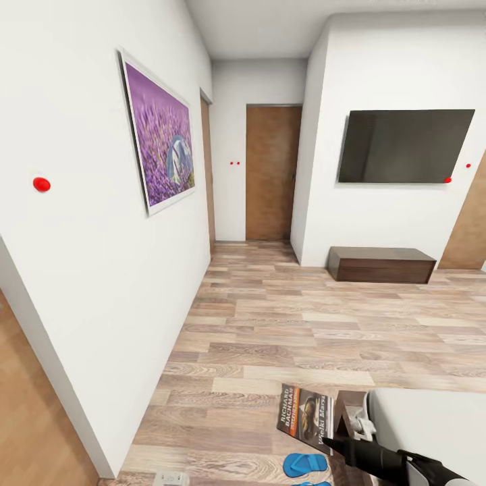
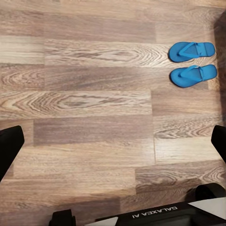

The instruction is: In the bedroom, move the book from the bed onto either nightstand, and place the two sandals side by side next to the bed.

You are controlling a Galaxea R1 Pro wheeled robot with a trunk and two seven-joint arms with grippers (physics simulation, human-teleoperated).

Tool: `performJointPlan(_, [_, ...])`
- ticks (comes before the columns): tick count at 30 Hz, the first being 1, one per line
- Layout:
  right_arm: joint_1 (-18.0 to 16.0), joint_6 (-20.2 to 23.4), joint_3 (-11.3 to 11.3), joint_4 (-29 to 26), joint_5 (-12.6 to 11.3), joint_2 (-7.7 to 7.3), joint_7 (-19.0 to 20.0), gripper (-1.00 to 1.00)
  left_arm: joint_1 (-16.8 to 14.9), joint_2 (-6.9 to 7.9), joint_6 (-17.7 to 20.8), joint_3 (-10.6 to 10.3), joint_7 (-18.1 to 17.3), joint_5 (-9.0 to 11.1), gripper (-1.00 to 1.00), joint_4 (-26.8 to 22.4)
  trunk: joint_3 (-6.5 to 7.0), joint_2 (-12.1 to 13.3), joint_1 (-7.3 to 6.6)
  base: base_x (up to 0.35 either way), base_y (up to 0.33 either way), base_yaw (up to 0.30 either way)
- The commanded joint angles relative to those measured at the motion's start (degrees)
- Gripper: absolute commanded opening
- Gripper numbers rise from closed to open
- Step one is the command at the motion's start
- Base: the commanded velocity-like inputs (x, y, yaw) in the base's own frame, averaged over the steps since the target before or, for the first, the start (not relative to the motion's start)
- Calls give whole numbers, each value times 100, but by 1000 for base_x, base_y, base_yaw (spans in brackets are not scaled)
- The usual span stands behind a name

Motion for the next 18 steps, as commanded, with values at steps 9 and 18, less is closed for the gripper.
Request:
performJointPlan(9, [-4,29,-46,-5,54,46,-575,-100,-7,0,-26,-48,-14,54,100,11,-8,-6,1,0,0,0])
performJointPlan(18, [-2,26,-48,-5,56,50,-582,-100,-7,0,-26,-48,-14,52,100,11,-6,-6,1,0,0,28])
